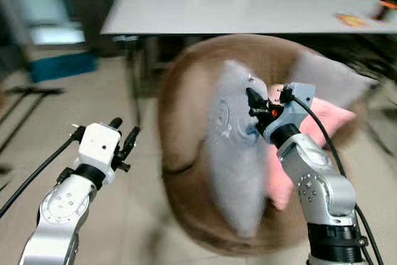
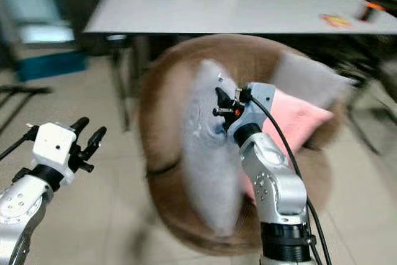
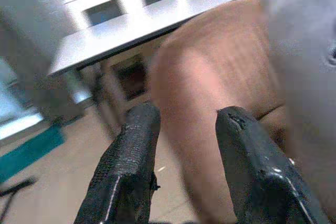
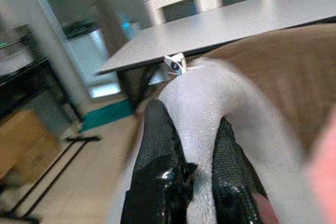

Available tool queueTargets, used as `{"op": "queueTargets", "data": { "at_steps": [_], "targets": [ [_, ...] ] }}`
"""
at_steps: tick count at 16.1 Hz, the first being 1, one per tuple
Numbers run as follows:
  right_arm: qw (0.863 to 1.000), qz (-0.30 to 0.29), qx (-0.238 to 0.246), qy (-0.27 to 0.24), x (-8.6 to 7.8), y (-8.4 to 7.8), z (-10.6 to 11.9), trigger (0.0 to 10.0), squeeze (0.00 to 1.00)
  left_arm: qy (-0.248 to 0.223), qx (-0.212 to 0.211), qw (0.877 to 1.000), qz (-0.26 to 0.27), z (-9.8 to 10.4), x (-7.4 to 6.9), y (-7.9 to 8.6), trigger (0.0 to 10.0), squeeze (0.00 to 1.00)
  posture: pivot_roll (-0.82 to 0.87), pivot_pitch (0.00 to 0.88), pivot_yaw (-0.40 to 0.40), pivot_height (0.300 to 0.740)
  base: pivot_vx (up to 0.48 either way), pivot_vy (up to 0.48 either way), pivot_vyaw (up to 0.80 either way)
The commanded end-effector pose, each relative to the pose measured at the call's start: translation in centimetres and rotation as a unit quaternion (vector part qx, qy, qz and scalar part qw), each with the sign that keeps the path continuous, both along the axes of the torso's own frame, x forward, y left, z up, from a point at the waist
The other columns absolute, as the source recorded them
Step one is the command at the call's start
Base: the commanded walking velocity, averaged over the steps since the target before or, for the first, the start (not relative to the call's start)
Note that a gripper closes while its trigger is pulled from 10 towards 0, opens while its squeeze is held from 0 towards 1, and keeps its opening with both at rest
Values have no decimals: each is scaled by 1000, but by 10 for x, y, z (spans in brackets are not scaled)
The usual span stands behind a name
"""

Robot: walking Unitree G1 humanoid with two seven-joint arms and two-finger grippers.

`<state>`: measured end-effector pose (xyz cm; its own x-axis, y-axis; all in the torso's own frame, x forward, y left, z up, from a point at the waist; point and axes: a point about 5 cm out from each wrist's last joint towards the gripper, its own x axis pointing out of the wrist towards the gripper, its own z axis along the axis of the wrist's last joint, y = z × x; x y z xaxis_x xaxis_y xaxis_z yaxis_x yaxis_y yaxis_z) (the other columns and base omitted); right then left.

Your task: Move the pillow to the sofa from floor

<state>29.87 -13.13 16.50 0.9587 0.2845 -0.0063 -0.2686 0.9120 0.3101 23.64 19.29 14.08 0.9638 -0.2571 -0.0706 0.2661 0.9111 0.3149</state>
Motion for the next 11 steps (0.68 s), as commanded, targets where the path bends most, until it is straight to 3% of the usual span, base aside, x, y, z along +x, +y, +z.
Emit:
{"op": "queueTargets", "data": {
  "at_steps": [1, 5, 9, 11],
  "targets": [
    [999, -13, 1, -35, 2, -7, 15, 10000, 0, 0, 2, 1000, -16, 1, 1, -6, 10000, 0, -8, 0, -17, 740, 352, 0, 0],
    [999, 2, 5, -40, 10, -2, 19, 10000, 0, 1, 5, 1000, -17, 1, 2, -6, 10000, 0, -7, 0, -17, 740, 325, 0, 0],
    [999, 9, 25, -21, 21, 4, 14, 10000, 0, 6, 21, 1000, -21, -1, 2, -6, 10000, 0, -4, 0, -20, 740, 0, 0, 0],
    [999, -6, 31, -4, 36, 9, 7, 10000, 0, 34, 36, 996, -78, -5, 2, -10, 10000, 0, 6, 0, -23, 740, 0, 0, 0]
  ]
}}
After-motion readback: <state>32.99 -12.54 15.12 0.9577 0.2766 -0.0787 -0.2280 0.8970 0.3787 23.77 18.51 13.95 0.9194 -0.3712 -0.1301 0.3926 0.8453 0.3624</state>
